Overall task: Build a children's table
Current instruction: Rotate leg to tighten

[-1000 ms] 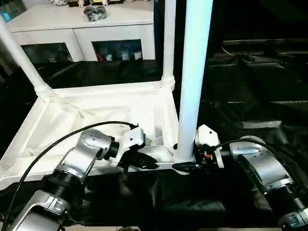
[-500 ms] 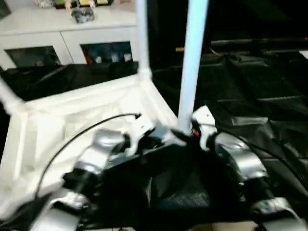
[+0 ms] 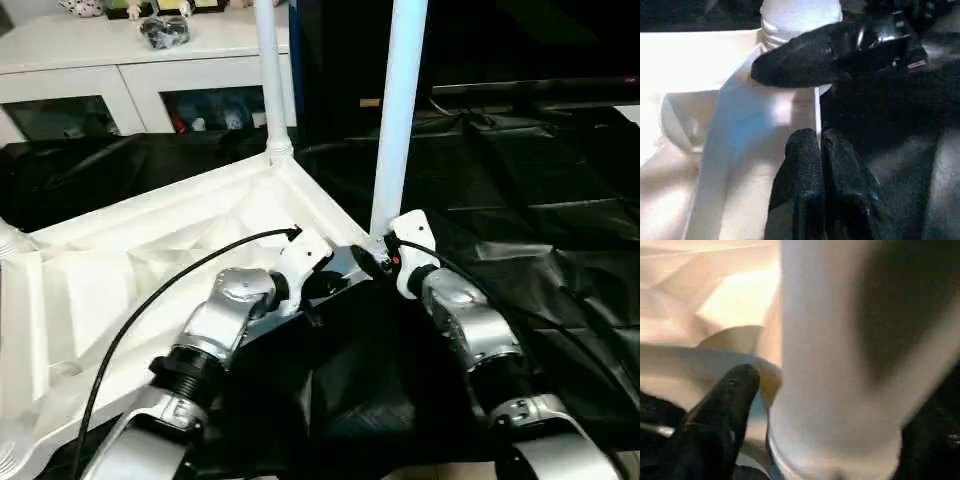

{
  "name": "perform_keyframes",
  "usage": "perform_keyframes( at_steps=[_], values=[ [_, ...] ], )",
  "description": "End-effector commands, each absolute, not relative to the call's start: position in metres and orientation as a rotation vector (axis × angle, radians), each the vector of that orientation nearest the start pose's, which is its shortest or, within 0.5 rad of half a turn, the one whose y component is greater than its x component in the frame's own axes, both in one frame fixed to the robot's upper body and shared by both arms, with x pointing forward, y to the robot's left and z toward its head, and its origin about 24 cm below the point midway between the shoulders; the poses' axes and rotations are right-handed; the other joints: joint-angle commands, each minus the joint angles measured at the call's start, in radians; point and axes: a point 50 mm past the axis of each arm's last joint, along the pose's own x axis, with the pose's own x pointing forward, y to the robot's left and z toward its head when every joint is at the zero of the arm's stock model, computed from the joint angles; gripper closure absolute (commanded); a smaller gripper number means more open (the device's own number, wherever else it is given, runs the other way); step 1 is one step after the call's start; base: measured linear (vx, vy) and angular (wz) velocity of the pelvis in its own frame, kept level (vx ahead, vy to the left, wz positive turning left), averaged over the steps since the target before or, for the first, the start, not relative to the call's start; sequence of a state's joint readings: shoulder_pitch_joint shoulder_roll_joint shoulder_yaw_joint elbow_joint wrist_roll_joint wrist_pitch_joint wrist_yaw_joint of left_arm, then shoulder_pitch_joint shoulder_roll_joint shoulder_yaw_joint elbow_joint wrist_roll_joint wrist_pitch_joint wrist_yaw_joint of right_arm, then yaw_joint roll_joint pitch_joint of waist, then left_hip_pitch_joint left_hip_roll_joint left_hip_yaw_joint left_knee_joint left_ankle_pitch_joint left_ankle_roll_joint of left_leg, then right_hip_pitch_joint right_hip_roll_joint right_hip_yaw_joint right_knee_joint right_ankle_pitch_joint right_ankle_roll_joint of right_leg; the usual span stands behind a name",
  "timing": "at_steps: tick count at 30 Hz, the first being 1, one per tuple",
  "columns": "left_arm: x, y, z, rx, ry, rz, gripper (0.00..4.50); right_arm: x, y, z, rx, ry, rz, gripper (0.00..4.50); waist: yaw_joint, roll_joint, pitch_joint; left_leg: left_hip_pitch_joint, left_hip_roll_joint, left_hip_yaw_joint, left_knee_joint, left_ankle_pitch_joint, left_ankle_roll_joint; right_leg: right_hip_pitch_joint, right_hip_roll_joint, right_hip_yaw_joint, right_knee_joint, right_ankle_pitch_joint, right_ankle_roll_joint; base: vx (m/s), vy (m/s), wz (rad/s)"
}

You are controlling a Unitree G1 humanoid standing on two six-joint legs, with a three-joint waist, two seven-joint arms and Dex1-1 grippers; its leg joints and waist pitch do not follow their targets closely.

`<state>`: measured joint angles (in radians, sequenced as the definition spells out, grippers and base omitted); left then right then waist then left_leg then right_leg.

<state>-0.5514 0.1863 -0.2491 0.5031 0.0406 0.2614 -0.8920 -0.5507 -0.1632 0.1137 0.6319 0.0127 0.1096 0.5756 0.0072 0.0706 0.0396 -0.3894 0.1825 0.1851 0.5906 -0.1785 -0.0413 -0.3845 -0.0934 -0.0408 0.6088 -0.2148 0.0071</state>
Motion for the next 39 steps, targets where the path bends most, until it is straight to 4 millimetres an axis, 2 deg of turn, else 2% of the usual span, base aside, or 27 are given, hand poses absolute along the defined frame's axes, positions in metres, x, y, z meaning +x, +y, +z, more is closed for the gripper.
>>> perform_keyframes(
  at_steps=[1, 3, 4, 5, 6, 8, 9, 10, 11, 12, 13, 14, 15, 16, 17, 20, 21, 24, 28, 30, 31, 32, 33, 35, 36, 37, 39],
  values=[
    [0.307, 0.072, 0.056, 0.289, 0.314, -1.296, 4.5, 0.321, -0.093, 0.041, -0.22, 0.257, 1.003, 0.65, 0.01, -0.024, -0.064, 0.012, 0.039, -0.015, -0.064, -0.154, 0.094, 0.044, -0.047, 0.026, -0.063, -0.015, -0.265, 0.0, 0.0, 0.0],
    [0.303, 0.08, 0.057, 0.306, 0.327, -1.355, 4.5, 0.313, -0.105, 0.047, -0.245, 0.252, 1.125, 0.65, 0.023, -0.023, -0.064, 0.01, 0.041, -0.012, -0.057, -0.116, 0.135, 0.046, -0.047, 0.024, -0.055, 0.051, -0.281, 0.0, 0.0, 0.0],
    [0.301, 0.085, 0.057, 0.316, 0.336, -1.383, 4.5, 0.309, -0.112, 0.05, -0.255, 0.258, 1.192, 0.65, 0.031, -0.021, -0.065, 0.013, 0.044, -0.01, -0.054, -0.11, 0.144, 0.042, -0.046, 0.024, -0.053, 0.061, -0.284, 0.0, 0.0, 0.0],
    [0.301, 0.087, 0.057, 0.321, 0.343, -1.393, 4.5, 0.307, -0.116, 0.051, -0.26, 0.263, 1.225, 0.65, 0.033, -0.025, -0.063, 0.011, 0.043, -0.008, -0.054, -0.111, 0.149, 0.041, -0.044, 0.023, -0.053, 0.06, -0.288, 0.0, 0.0, 0.0],
    [0.299, 0.093, 0.057, 0.335, 0.347, -1.432, 4.5, 0.3, -0.124, 0.054, -0.273, 0.279, 1.307, 0.65, 0.044, -0.023, -0.063, 0.015, 0.045, -0.008, -0.054, -0.122, 0.151, 0.04, -0.044, 0.022, -0.054, 0.038, -0.286, 0.0, 0.0, 0.0],
    [0.298, 0.094, 0.057, 0.339, 0.347, -1.444, 4.5, 0.298, -0.125, 0.055, -0.279, 0.285, 1.327, 0.65, 0.055, -0.024, -0.059, 0.018, 0.05, -0.005, -0.058, -0.148, 0.139, 0.035, -0.046, 0.024, -0.058, -0.02, -0.282, 0.0, 0.0, 0.0],
    [0.298, 0.095, 0.057, 0.341, 0.345, -1.452, 4.5, 0.298, -0.126, 0.055, -0.283, 0.289, 1.338, 0.65, 0.058, -0.024, -0.057, 0.022, 0.052, -0.003, -0.061, -0.167, 0.12, 0.03, -0.047, 0.025, -0.061, -0.058, -0.28, 0.0, 0.0, 0.0],
    [0.296, 0.099, 0.058, 0.322, 0.352, -1.486, 4.5, 0.293, -0.129, 0.055, -0.292, 0.319, 1.397, 0.65, 0.06, -0.032, -0.056, 0.024, 0.053, -0.001, -0.064, -0.18, 0.103, 0.03, -0.045, 0.025, -0.063, -0.084, -0.276, 0.0, 0.0, 0.0],
    [0.294, 0.101, 0.059, 0.314, 0.355, -1.506, 4.5, 0.29, -0.131, 0.055, -0.29, 0.338, 1.431, 0.65, 0.062, -0.029, -0.056, 0.024, 0.052, -0.002, -0.064, -0.183, 0.097, 0.03, -0.046, 0.025, -0.061, -0.095, -0.274, 0.0, 0.0, 0.0],
    [0.293, 0.103, 0.06, 0.311, 0.36, -1.522, 4.5, 0.289, -0.131, 0.056, -0.286, 0.346, 1.452, 0.65, 0.065, -0.02, -0.055, 0.023, 0.053, -0.003, -0.066, -0.189, 0.086, 0.03, -0.048, 0.026, -0.061, -0.114, -0.266, 0.0, 0.0, 0.0],
    [0.293, 0.104, 0.06, 0.312, 0.364, -1.528, 4.5, 0.289, -0.13, 0.056, -0.283, 0.347, 1.457, 0.65, 0.064, -0.021, -0.055, 0.024, 0.054, -0.002, -0.067, -0.191, 0.083, 0.028, -0.046, 0.027, -0.062, -0.112, -0.265, 0.0, 0.0, 0.0],
    [0.293, 0.105, 0.06, 0.314, 0.375, -1.531, 4.5, 0.289, -0.129, 0.056, -0.283, 0.347, 1.46, 0.65, 0.064, -0.015, -0.057, 0.025, 0.053, -0.003, -0.066, -0.19, 0.079, 0.028, -0.046, 0.027, -0.06, -0.103, -0.266, 0.0, 0.0, 0.0],
    [0.292, 0.107, 0.059, 0.321, 0.389, -1.536, 4.5, 0.289, -0.128, 0.057, -0.283, 0.347, 1.468, 0.65, 0.062, -0.021, -0.057, 0.023, 0.051, -0.002, -0.066, -0.184, 0.076, 0.029, -0.044, 0.027, -0.059, -0.079, -0.269, 0.0, 0.0, 0.0],
    [0.292, 0.107, 0.059, 0.325, 0.389, -1.537, 4.5, 0.288, -0.127, 0.057, -0.28, 0.349, 1.474, 0.65, 0.064, -0.013, -0.058, 0.023, 0.051, -0.003, -0.065, -0.18, 0.075, 0.029, -0.046, 0.027, -0.057, -0.066, -0.271, 0.0, 0.0, 0.0],
    [0.292, 0.107, 0.06, 0.324, 0.386, -1.539, 4.5, 0.287, -0.127, 0.057, -0.276, 0.353, 1.482, 0.91, 0.062, -0.016, -0.058, 0.023, 0.05, -0.002, -0.064, -0.176, 0.076, 0.029, -0.045, 0.027, -0.058, -0.056, -0.272, 0.0, 0.0, 0.0],
    [0.292, 0.106, 0.059, 0.323, 0.383, -1.54, 4.5, 0.285, -0.126, 0.056, -0.279, 0.356, 1.49, 1.03, 0.066, -0.019, -0.061, 0.021, 0.048, -0.001, -0.061, -0.149, 0.083, 0.033, -0.046, 0.026, -0.054, -0.017, -0.281, 0.0, 0.0, 0.0],
    [0.292, 0.104, 0.058, 0.319, 0.377, -1.535, 4.5, 0.284, -0.126, 0.054, -0.278, 0.359, 1.49, 1.15, 0.067, -0.024, -0.062, 0.02, 0.048, -0.001, -0.059, -0.14, 0.088, 0.034, -0.046, 0.026, -0.053, -0.007, -0.282, 0.0, 0.0, 0.0],
    [0.293, 0.103, 0.058, 0.313, 0.373, -1.517, 4.5, 0.284, -0.124, 0.051, -0.265, 0.366, 1.484, 1.4, 0.073, -0.023, -0.061, 0.021, 0.049, -0.001, -0.059, -0.138, 0.093, 0.032, -0.048, 0.026, -0.053, -0.022, -0.279, 0.0, 0.0, 0.0],
    [0.299, 0.099, 0.056, 0.31, 0.369, -1.423, 4.5, 0.291, -0.115, 0.043, -0.208, 0.358, 1.351, 1.74, 0.077, -0.025, -0.06, 0.021, 0.049, -0.001, -0.06, -0.149, 0.08, 0.03, -0.048, 0.027, -0.056, -0.056, -0.27, 0.0, 0.0, 0.0],
    [0.305, 0.093, 0.055, 0.297, 0.361, -1.345, 4.5, 0.297, -0.11, 0.036, -0.191, 0.363, 1.252, 1.78, 0.069, -0.025, -0.053, 0.022, 0.047, -0.002, -0.066, -0.185, 0.053, 0.028, -0.049, 0.028, -0.064, -0.124, -0.261, 0.0, 0.0, 0.0],
    [0.305, 0.093, 0.055, 0.297, 0.361, -1.345, 4.5, 0.297, -0.11, 0.036, -0.191, 0.363, 1.252, 1.78, 0.069, -0.025, -0.053, 0.022, 0.047, -0.002, -0.066, -0.185, 0.053, 0.028, -0.049, 0.028, -0.064, -0.124, -0.261, 0.0, 0.0, 0.0],
    [0.309, 0.089, 0.055, 0.29, 0.356, -1.302, 4.5, 0.301, -0.108, 0.032, -0.182, 0.368, 1.185, 1.81, 0.067, -0.028, -0.051, 0.025, 0.046, -0.004, -0.071, -0.22, 0.033, 0.029, -0.049, 0.028, -0.07, -0.188, -0.245, 0.0, 0.0, 0.0],
    [0.316, 0.075, 0.056, 0.286, 0.345, -1.211, 4.5, 0.308, -0.101, 0.02, -0.162, 0.398, 1.02, 1.82, 0.057, -0.027, -0.045, 0.03, 0.045, -0.004, -0.076, -0.263, 0.005, 0.021, -0.05, 0.032, -0.077, -0.261, -0.229, 0.0, 0.0, 0.0],
    [0.318, 0.072, 0.056, 0.284, 0.345, -1.19, 4.5, 0.31, -0.099, 0.018, -0.156, 0.402, 0.985, 1.83, 0.051, -0.028, -0.046, 0.034, 0.045, -0.008, -0.08, -0.293, -0.013, 0.023, -0.051, 0.03, -0.083, -0.309, -0.213, 0.0, 0.0, 0.0],
    [0.322, 0.063, 0.057, 0.273, 0.337, -1.131, 4.5, 0.315, -0.095, 0.014, -0.125, 0.415, 0.883, 1.83, 0.047, -0.03, -0.049, 0.031, 0.045, -0.01, -0.08, -0.291, -0.015, 0.026, -0.052, 0.031, -0.083, -0.301, -0.2, 0.0, 0.0, 0.0],
    [0.322, 0.063, 0.057, 0.273, 0.337, -1.131, 4.5, 0.315, -0.095, 0.014, -0.125, 0.415, 0.883, 1.83, 0.047, -0.03, -0.049, 0.031, 0.045, -0.01, -0.08, -0.291, -0.015, 0.026, -0.052, 0.031, -0.083, -0.301, -0.2, 0.0, 0.0, 0.0],
    [0.325, 0.05, 0.059, 0.244, 0.327, -1.075, 4.5, 0.321, -0.088, 0.008, -0.1, 0.454, 0.748, 1.83, 0.039, -0.028, -0.048, 0.031, 0.043, -0.01, -0.082, -0.296, -0.02, 0.022, -0.049, 0.031, -0.085, -0.288, -0.202, 0.0, 0.0, 0.0]
  ],
)
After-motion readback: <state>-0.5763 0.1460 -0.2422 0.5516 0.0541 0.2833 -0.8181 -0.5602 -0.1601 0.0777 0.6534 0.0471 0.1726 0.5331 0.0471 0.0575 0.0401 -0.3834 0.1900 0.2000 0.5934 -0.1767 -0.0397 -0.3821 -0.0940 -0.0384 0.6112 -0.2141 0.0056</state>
